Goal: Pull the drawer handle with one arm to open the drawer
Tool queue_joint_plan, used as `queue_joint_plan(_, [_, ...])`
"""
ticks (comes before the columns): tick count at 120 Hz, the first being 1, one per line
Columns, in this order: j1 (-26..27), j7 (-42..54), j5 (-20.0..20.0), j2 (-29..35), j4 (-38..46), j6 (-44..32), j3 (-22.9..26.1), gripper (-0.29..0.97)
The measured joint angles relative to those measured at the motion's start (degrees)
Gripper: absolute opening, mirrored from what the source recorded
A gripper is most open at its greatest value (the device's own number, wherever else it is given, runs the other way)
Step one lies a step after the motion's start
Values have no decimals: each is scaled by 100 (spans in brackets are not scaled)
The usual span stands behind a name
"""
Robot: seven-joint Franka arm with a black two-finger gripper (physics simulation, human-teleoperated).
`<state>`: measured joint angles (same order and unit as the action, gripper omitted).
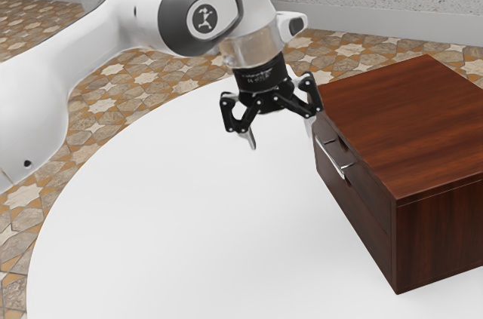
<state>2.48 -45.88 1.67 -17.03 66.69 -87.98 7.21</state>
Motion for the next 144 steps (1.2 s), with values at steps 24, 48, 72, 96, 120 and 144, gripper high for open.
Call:
queue_joint_plan(24, [75,-418,-207,-119,1,-283,7,68])
queue_joint_plan(48, [76,-720,-465,-334,1,-699,43,68])
queue_joint_plan(72, [-2,-927,-97,-340,21,-842,27,68])
queue_joint_plan(96, [50,-1069,135,-290,218,-886,3,68])
queue_joint_plan(120, [118,-1170,178,-120,681,-1095,-2,68])
queue_joint_plan(144, [71,-1232,198,107,1145,-1478,-4,68])
